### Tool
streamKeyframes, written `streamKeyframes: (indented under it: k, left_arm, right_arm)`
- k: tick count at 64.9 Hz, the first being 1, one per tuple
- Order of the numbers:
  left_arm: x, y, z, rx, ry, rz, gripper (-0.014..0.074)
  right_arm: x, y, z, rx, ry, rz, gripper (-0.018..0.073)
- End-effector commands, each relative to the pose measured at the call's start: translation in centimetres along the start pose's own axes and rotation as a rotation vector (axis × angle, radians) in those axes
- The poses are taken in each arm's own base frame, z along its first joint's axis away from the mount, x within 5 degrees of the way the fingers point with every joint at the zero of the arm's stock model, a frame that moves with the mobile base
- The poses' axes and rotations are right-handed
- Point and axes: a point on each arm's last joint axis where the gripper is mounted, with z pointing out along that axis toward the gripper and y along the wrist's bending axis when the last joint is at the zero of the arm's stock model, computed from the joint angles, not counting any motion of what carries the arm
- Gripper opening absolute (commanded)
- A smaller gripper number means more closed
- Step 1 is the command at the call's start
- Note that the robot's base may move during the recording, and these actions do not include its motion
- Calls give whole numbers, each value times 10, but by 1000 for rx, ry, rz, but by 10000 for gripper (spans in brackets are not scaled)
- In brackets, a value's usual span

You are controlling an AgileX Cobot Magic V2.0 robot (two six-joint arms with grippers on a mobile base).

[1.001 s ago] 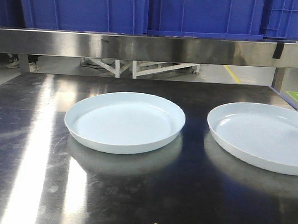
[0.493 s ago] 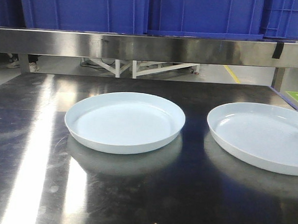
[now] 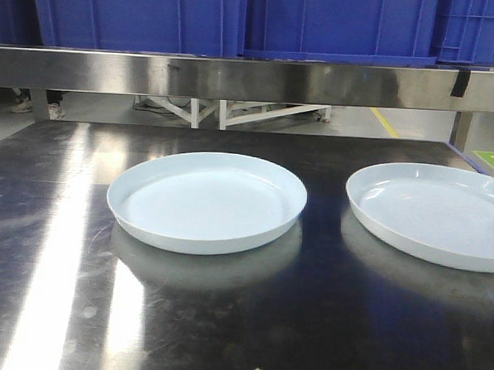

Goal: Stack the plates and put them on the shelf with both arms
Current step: 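Lift the plate with the right gripper and lower it onto the centered plate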

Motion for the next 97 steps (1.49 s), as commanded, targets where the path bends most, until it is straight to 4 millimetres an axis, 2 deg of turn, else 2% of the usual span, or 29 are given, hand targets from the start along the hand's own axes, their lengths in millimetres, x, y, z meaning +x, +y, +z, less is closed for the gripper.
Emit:
streamKeyframes:
  k: [1,10,24,33,42,47,61,69,78,86,97]
  left_arm:
    - [-16,-2,-4,14,-110,-11,90]
    - [-16,-2,-4,14,-110,-11,90]
    - [-16,-2,-4,14,-110,-11,90]
    - [-16,-2,-4,14,-110,-11,90]
    - [-16,-2,-4,14,-110,-11,90]
    - [-16,-2,-4,14,-110,-11,90]
    - [-16,-2,-4,14,-110,-11,90]
    - [-16,-2,-4,14,-110,-11,90]
    - [-16,-2,-4,14,-110,-11,90]
    - [-16,-2,-4,14,-110,-11,90]
    - [-16,-2,-4,14,-110,-11,90]
  right_arm:
    - [-18,3,-17,-7,-112,-53,30]
    - [-29,7,-36,-18,-183,-71,19]
    - [-58,18,-89,-65,-381,-79,19]
    - [-70,23,-119,-88,-463,-84,19]
    - [-74,37,-130,-127,-471,-112,19]
    - [-73,53,-130,-167,-465,-148,19]
    - [-65,115,-124,-315,-418,-287,19]
    - [-60,152,-115,-384,-383,-357,19]
    - [-53,184,-99,-425,-331,-415,19]
    - [-44,202,-82,-439,-285,-451,19]
    - [-37,209,-59,-424,-238,-464,19]
